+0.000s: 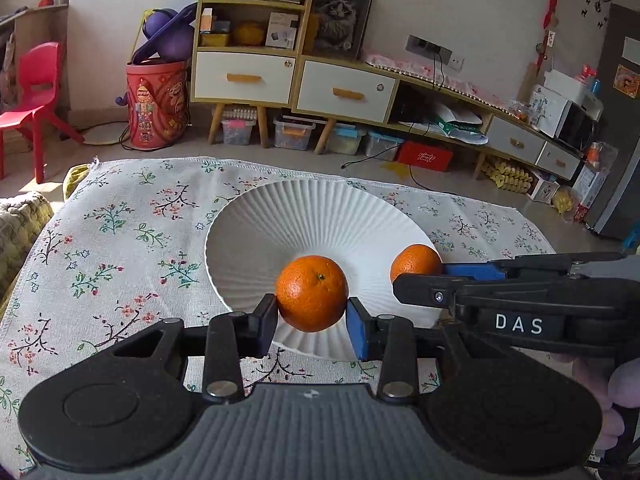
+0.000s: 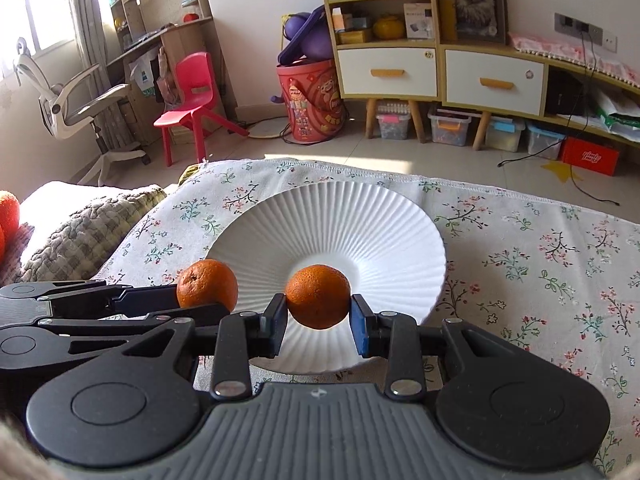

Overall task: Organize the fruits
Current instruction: 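Carry both held oranges over the white plate with both tools, then open both tools to drop the oranges into the plate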

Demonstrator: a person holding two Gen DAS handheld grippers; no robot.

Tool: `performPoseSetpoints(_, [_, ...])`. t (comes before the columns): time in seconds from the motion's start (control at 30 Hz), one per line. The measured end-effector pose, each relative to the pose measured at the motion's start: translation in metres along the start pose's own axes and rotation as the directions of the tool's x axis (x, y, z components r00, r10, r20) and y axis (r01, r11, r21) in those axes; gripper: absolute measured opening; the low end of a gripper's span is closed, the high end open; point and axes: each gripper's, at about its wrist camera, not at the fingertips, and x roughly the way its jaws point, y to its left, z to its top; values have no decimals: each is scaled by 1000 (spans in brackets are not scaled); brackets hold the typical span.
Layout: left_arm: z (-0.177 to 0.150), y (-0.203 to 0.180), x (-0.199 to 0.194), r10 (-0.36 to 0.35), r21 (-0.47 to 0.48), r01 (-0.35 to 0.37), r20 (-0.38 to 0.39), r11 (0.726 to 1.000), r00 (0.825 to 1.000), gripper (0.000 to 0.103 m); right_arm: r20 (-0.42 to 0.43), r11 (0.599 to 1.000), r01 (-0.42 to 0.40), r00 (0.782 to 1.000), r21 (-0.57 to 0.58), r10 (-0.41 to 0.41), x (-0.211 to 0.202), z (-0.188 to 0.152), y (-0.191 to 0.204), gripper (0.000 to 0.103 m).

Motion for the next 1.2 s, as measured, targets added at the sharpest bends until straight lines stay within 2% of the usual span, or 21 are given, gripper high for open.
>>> performPoseSetpoints(0.2, [3,4,25,-1,36,2,-27,999,1000,22,-21,999,-2,1000,43,3,12,3,-13,30])
performPoseSetpoints(0.43, [8,2,41,-4,61,7,-45,998,999,22,-41,999,-13,999,40,15,25,5,-18,30])
performPoseSetpoints(0.63, [14,4,53,-5,38,7,-64,999,998,23,-67,999,-12,998,49,15,35,5,-23,30])
performPoseSetpoints(1.07, [16,6,54,-23,23,25,-66,999,998,23,-65,998,-35,997,47,38,35,8,-24,33])
performPoseSetpoints(1.2, [16,7,48,-25,26,27,-67,999,997,28,-59,998,-46,997,51,49,32,8,-25,35])
